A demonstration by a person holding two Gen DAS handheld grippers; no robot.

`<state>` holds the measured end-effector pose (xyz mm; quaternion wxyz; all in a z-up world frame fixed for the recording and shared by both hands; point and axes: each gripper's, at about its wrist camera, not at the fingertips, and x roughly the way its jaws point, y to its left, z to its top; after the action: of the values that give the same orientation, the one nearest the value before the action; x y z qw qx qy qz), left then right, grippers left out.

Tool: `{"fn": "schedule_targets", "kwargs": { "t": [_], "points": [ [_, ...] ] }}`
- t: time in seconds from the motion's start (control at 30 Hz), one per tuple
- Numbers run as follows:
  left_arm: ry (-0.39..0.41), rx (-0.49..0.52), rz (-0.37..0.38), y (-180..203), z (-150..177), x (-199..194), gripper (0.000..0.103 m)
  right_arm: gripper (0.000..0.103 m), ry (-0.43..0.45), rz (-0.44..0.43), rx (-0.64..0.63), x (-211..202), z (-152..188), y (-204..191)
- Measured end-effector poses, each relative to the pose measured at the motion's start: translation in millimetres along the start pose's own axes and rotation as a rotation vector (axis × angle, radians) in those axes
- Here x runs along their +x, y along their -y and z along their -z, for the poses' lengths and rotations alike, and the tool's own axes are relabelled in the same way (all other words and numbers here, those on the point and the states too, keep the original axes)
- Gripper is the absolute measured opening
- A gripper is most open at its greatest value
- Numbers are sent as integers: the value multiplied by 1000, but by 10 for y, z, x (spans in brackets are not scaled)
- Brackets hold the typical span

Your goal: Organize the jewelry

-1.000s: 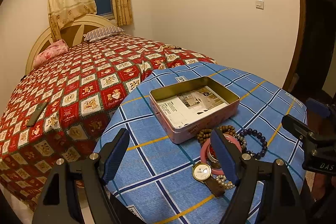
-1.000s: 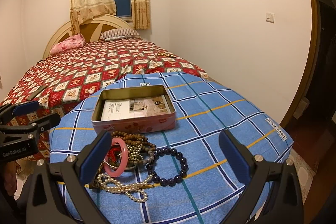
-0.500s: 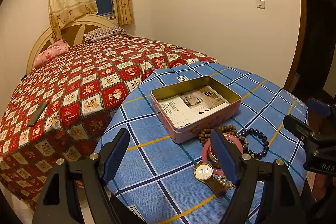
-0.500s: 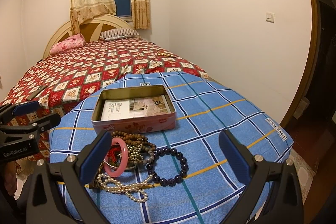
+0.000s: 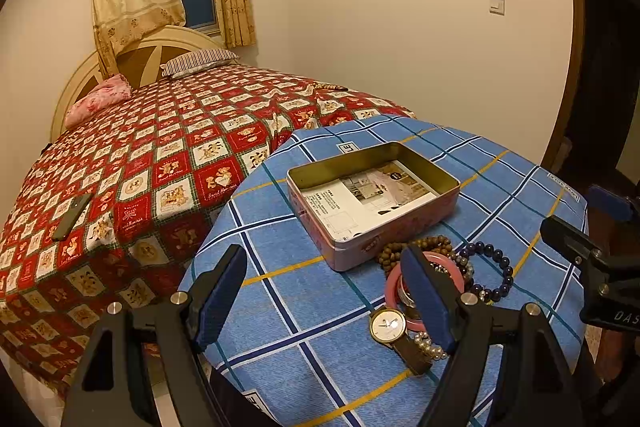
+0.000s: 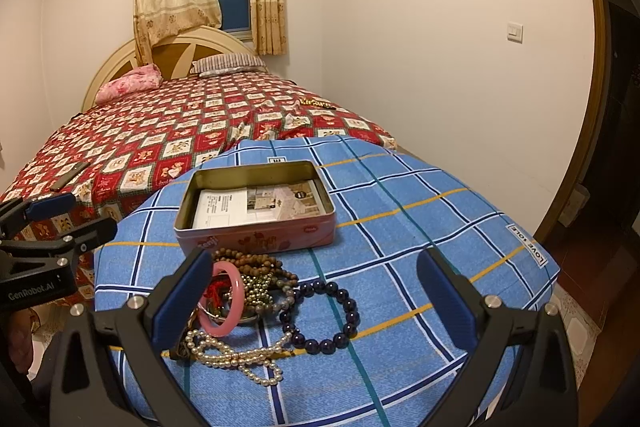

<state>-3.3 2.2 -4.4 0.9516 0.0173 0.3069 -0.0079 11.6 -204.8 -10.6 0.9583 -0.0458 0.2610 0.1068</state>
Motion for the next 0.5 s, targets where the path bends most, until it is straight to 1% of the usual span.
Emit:
{"fn": "schedule_targets", "kwargs": {
  "t": [0.5],
  "points": [
    [-2,2,-1,14,-7,7,79,103,2,-1,1,-2,1,-3]
  ]
}}
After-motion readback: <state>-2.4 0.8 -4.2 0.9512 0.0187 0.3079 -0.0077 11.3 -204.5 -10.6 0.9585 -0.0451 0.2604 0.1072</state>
